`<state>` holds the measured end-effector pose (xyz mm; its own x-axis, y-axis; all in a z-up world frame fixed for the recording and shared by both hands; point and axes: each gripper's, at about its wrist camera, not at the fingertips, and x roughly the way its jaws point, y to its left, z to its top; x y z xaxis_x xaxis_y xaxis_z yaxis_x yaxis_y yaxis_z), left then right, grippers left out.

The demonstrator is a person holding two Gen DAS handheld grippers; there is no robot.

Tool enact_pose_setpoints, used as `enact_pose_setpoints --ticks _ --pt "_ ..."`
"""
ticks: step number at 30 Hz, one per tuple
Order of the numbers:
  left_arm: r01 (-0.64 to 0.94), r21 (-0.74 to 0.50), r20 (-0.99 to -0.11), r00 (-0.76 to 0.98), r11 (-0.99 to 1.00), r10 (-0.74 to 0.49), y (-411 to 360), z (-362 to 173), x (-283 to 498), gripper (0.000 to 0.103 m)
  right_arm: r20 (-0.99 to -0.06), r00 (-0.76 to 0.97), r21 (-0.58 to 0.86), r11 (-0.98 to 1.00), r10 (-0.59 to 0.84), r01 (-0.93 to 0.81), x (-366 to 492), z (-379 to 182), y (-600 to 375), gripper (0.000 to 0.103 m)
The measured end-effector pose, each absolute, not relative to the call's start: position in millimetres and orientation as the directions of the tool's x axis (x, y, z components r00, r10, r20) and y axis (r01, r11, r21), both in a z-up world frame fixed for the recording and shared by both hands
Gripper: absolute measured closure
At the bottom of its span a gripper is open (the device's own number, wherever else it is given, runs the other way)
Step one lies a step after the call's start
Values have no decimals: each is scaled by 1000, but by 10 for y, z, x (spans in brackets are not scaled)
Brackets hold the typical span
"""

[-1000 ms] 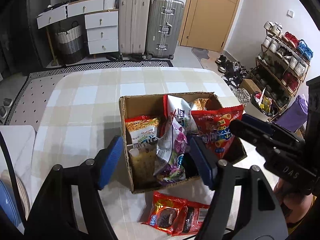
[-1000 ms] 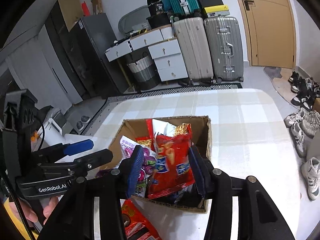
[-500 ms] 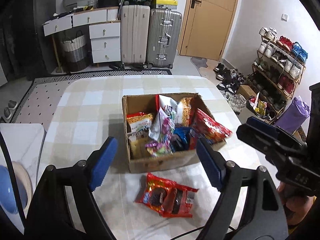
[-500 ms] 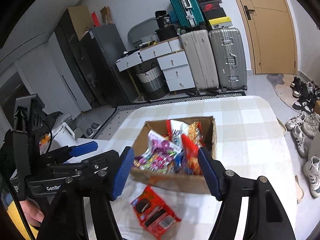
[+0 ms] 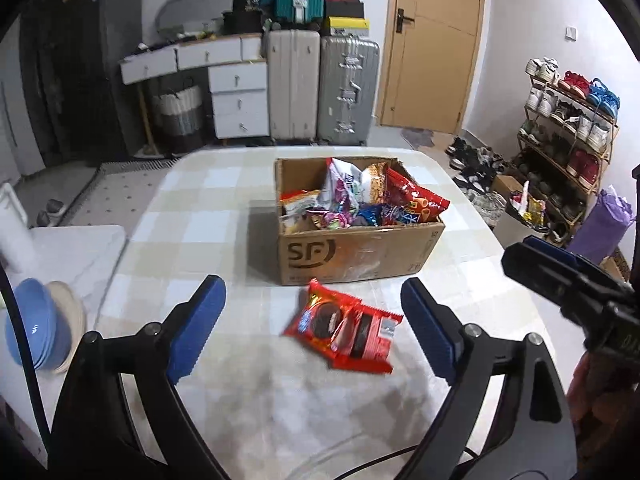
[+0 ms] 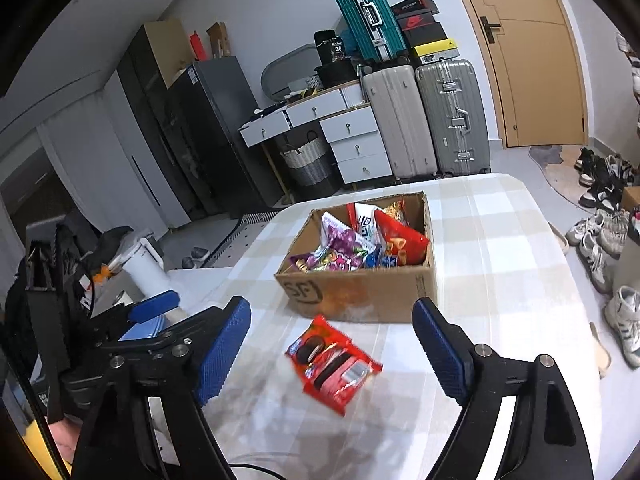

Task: Organize snacks
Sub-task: 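Move both tools back toward the red cookie packs on the table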

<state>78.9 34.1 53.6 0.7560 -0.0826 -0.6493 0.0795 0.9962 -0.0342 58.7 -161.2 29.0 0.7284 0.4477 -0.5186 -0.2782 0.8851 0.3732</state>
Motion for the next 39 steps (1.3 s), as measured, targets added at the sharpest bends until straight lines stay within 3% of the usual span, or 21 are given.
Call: enact_pose_setpoints --ticks 3,4,5,18,27,39 --pt "65 -20 -620 782 998 -64 353 572 498 10 -513 738 366 889 439 -275 394 313 -1616 9" --pt "60 -25 -611 789 998 -62 361 590 407 2 -509 742 360 891 437 -277 330 319 -1612 9" --pt "58 -32 -600 797 998 -65 370 597 329 0 -504 746 353 892 436 -282 251 324 -1602 8" --pt "22 -23 -579 815 999 -32 650 338 -367 0 -531 730 277 902 431 -331 -235 37 -1382 3" --pt "21 -32 -627 778 999 -37 760 -121 -208 0 -550 707 282 896 444 -344 -187 -374 -1311 3" --pt "31 -37 -632 773 999 -47 677 -203 72 0 -572 694 320 898 438 -303 80 -477 -1367 3"
